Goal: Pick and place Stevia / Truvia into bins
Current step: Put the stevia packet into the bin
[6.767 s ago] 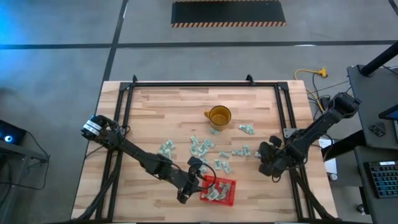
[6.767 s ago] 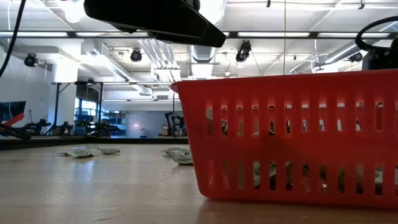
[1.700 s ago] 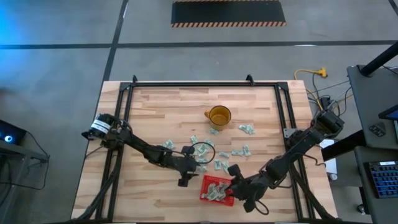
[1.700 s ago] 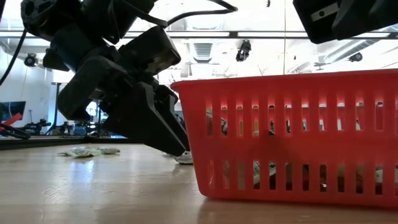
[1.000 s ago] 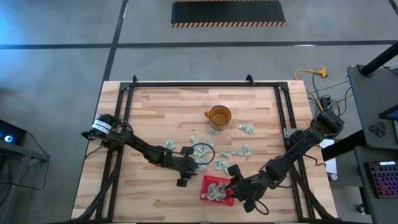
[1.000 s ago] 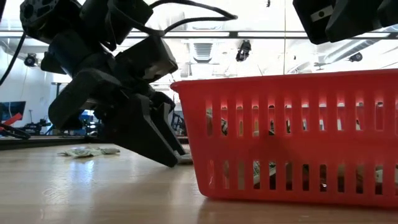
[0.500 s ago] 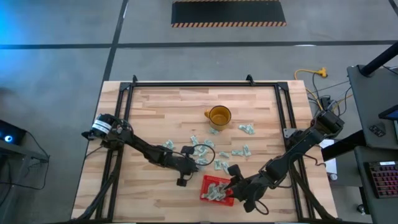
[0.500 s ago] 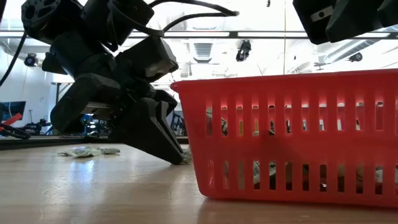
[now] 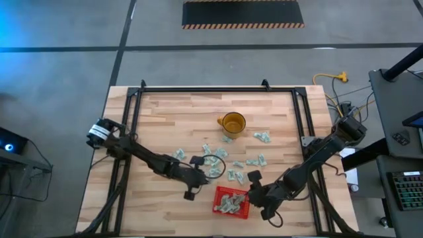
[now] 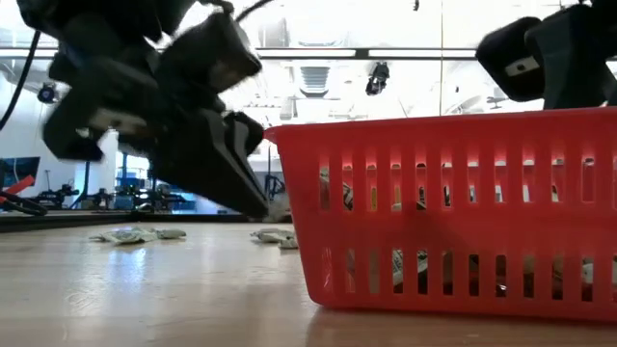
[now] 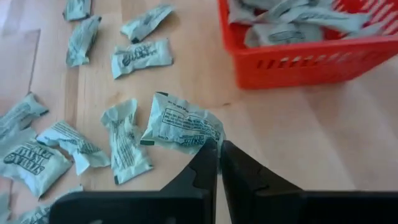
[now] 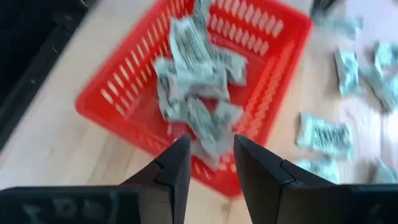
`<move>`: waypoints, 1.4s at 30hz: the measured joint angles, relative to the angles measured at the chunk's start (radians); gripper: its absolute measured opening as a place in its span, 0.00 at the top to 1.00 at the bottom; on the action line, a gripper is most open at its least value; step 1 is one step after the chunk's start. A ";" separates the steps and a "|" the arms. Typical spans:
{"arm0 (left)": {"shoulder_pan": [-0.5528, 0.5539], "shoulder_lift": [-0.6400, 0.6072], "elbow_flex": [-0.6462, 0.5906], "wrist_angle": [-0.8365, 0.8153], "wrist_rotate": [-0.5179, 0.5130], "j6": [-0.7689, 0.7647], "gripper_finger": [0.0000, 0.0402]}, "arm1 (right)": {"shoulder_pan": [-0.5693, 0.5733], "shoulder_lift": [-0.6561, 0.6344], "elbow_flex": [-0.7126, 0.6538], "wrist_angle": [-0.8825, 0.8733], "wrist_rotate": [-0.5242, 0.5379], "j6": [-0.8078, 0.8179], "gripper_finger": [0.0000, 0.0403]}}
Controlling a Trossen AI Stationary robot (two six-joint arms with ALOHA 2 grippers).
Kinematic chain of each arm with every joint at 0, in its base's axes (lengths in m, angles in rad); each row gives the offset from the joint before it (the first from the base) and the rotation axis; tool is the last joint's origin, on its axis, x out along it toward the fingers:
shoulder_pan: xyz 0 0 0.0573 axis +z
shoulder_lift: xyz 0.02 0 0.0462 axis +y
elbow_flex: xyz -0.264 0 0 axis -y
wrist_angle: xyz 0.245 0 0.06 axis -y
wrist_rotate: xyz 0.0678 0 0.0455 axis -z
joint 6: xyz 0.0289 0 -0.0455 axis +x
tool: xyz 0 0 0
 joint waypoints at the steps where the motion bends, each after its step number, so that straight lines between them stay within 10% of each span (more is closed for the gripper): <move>1: -0.006 -0.013 -0.001 -0.010 -0.002 -0.001 1.00 | 0.000 -0.004 0.000 -0.010 0.002 0.014 0.73; 14: -0.087 -0.087 -0.006 0.102 -0.031 0.089 1.00 | 0.003 -0.035 0.000 -0.151 0.008 0.111 0.78; 36: -0.072 0.179 0.227 0.220 0.091 0.203 1.00 | 0.004 -0.036 -0.005 -0.486 0.043 0.438 0.82; 42: -0.072 0.185 0.241 0.188 0.090 0.203 0.86 | 0.004 -0.036 -0.011 -0.496 0.135 0.464 0.82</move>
